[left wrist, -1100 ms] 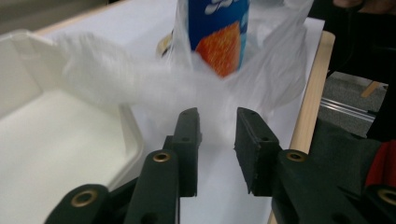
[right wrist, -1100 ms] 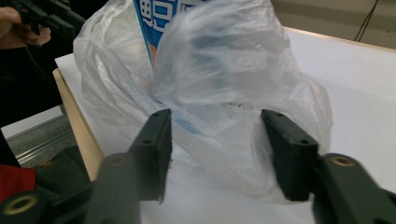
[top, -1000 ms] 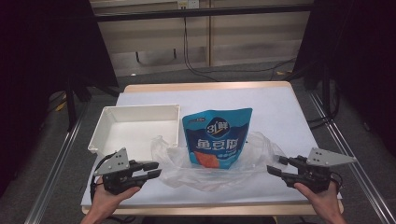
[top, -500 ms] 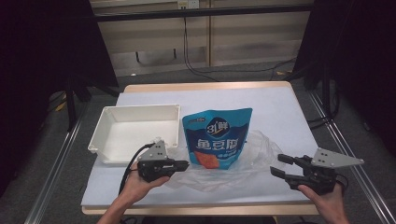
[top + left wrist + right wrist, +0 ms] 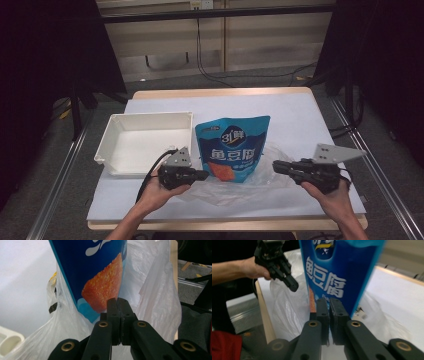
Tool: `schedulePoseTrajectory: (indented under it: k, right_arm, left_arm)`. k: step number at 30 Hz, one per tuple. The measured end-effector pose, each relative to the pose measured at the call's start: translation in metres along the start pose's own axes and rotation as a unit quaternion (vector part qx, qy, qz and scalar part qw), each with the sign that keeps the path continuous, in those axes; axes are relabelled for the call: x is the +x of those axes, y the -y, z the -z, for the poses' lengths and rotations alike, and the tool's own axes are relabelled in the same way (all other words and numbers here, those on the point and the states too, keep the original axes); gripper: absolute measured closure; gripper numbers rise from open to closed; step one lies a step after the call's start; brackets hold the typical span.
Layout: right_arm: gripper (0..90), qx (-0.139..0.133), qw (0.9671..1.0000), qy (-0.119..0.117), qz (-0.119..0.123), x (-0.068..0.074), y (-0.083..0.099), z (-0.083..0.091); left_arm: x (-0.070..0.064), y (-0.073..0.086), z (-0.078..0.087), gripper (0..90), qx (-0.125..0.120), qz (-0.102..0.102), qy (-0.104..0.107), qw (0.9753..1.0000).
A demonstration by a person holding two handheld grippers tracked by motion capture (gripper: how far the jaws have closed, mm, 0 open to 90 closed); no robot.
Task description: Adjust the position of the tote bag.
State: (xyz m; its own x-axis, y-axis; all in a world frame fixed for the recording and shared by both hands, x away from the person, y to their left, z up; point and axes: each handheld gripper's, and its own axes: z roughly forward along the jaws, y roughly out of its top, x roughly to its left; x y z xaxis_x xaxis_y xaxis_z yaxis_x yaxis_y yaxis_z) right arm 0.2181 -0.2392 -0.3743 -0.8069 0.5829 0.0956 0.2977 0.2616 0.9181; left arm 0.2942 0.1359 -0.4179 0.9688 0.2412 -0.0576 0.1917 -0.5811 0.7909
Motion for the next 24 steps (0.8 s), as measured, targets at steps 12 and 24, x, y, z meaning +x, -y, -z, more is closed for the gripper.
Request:
schedulePoseTrajectory:
  k: [12, 24]
  right_arm:
    - [90.0, 0.140, 0.9899, -0.020, 0.006, -0.018, 0.032, -0.078]
    - [90.0, 0.222, 0.9750, 0.009, -0.008, -0.032, 0.057, -0.098]
  left_arm:
    - [0.001, 0.016, -0.025, 90.0, 0.053, -0.006, 0.002, 0.9986]
    - [0.006, 0.031, -0.033, 87.1, 0.109, -0.002, -0.005, 0.9940]
